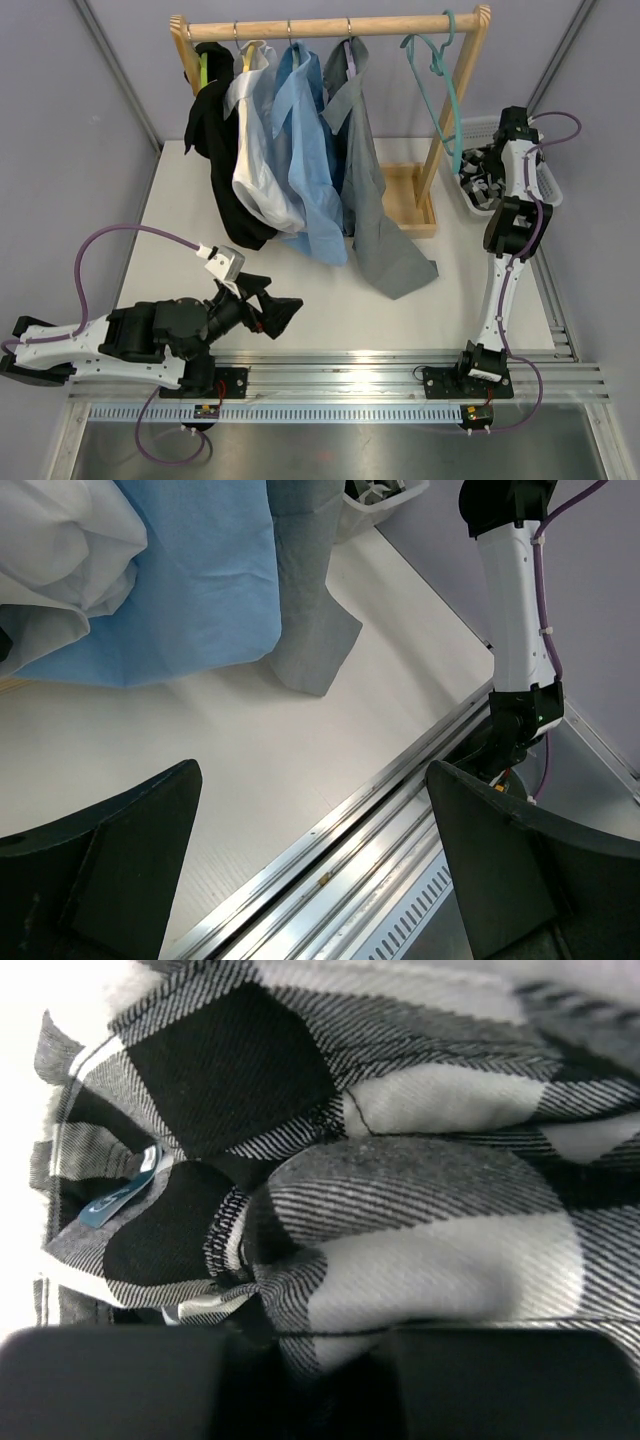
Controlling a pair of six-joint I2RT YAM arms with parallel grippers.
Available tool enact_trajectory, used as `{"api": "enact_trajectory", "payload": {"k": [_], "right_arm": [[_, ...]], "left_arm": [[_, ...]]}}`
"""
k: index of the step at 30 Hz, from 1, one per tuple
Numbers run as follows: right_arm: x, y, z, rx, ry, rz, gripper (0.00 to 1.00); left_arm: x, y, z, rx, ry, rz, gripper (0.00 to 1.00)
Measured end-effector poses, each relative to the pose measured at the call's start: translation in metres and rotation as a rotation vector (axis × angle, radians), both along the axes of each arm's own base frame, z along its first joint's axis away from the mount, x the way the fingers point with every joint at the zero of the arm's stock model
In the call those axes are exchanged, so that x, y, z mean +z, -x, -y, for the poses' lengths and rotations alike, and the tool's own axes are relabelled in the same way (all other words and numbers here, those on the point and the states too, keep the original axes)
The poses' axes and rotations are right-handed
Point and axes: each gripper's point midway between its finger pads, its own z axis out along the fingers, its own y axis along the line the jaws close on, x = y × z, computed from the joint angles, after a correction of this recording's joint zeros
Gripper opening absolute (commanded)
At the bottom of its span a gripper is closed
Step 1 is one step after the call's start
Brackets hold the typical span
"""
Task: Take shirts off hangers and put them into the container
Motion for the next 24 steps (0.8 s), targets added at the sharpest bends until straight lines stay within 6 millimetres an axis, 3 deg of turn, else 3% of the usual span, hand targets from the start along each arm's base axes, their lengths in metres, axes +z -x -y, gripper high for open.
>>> {"api": "enact_trajectory", "payload": {"k": [2,3,4,6,7,9,12,15,18,20,24], "right_arm": [[-0.001,-0.002,-0.004,0.016,-0.019,0.005,0.35],[-0.001,-0.003,-0.004,0.022,-0.026,0.010,0.49],[-0.001,-0.004,-0.006,0.026,-0.034,0.014,0.73],[0.000,-0.004,-0.010,0.043,-0.050,0.019,0.93],[0.000,-0.004,-0.011,0.052,-0.054,0.021,0.99],[0.010,-0.002,-0.014,0.071,-0.049,0.047,0.99],[0.047,0.007,-0.019,0.084,-0.029,0.111,0.99],[0.135,0.008,-0.022,0.099,0.028,0.294,0.99],[0.254,0.022,-0.026,0.098,0.126,0.547,0.99],[0.324,0.048,-0.031,0.086,0.195,0.690,0.99],[0.439,0.133,-0.065,0.095,0.286,0.947,0.99]], "left_arm": [[-0.001,0.000,0.000,0.001,-0.005,-0.001,0.99],[-0.002,0.000,-0.001,0.001,-0.007,-0.001,0.99],[-0.002,0.000,-0.001,0.002,-0.009,-0.001,0.99],[-0.003,0.000,-0.001,0.004,-0.013,-0.002,0.99],[-0.004,0.000,-0.001,0.004,-0.016,-0.002,0.99],[-0.005,-0.001,-0.001,0.005,-0.024,-0.003,0.99],[-0.008,-0.001,-0.001,0.007,-0.037,-0.006,0.99],[-0.009,-0.001,0.000,0.009,-0.041,-0.006,0.99],[-0.009,-0.001,0.000,0.009,-0.042,-0.006,0.99],[-0.010,-0.001,0.001,0.009,-0.046,-0.005,0.99],[-0.008,-0.001,0.002,0.007,-0.051,0.000,0.99]]}}
